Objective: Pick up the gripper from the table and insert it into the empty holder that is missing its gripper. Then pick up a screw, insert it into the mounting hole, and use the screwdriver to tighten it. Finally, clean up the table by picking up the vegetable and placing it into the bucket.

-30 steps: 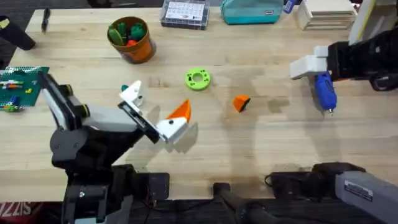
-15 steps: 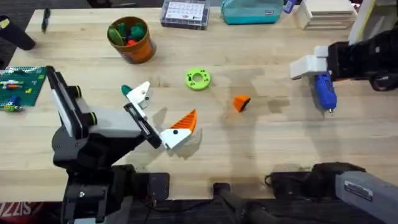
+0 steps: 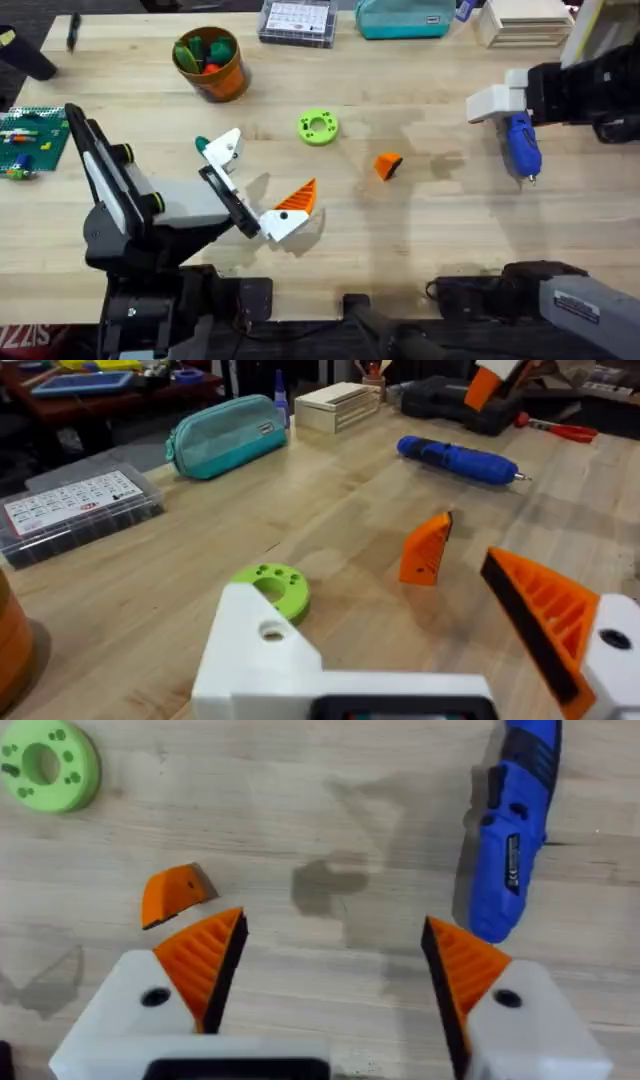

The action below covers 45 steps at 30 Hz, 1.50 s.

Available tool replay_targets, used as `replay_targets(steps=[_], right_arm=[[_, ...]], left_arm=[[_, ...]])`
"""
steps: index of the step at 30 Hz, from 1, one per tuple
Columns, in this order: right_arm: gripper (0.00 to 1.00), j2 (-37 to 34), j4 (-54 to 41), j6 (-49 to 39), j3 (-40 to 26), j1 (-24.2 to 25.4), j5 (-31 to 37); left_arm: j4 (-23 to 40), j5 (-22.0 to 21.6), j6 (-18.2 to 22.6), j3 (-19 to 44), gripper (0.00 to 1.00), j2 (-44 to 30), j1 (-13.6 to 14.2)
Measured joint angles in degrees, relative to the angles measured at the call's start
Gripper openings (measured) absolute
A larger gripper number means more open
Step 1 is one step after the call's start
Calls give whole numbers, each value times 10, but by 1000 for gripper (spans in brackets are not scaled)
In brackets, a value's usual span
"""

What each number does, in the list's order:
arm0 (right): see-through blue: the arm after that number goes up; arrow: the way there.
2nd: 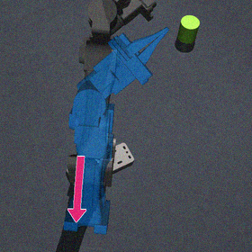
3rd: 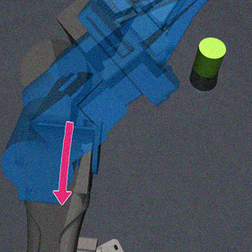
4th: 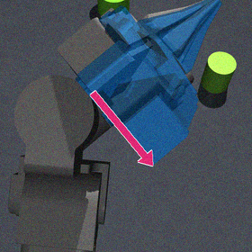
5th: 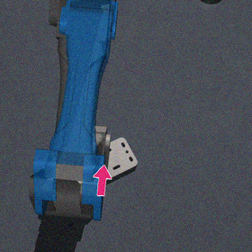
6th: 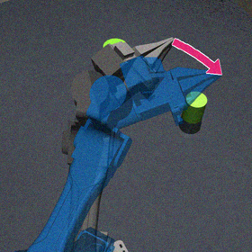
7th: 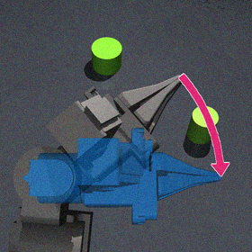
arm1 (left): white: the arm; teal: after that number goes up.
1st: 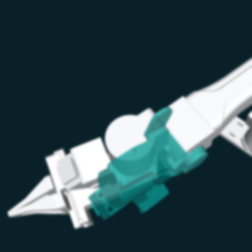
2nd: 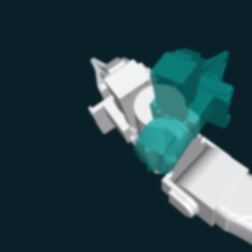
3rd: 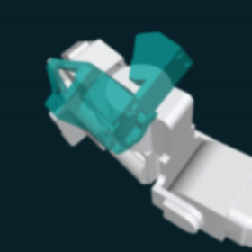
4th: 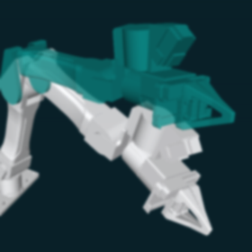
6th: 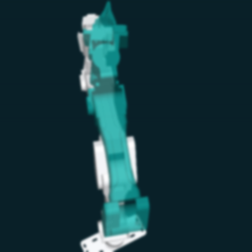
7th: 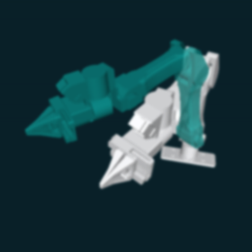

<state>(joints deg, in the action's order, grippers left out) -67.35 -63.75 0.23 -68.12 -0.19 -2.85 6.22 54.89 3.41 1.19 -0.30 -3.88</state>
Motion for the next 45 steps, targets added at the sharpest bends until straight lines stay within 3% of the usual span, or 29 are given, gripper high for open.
replay_targets(steps=[8,19,23,37,41,45], right_arm=[[993,0,1,-34,0,-17,-60],[994,-38,8,-70,0,-224,-80],[994,-80,14,-91,-1,-265,-79],[967,-228,65,-112,-1,-270,-55],[902,-250,63,-112,-1,-272,-53],[898,-251,57,-112,-1,-280,-50]], left_arm=[[0,0,5,0,976,0,0],[0,0,7,0,976,0,0],[0,0,7,0,977,0,0],[0,0,7,0,978,0,0],[0,0,7,0,977,0,0],[0,0,7,0,977,0,0]])
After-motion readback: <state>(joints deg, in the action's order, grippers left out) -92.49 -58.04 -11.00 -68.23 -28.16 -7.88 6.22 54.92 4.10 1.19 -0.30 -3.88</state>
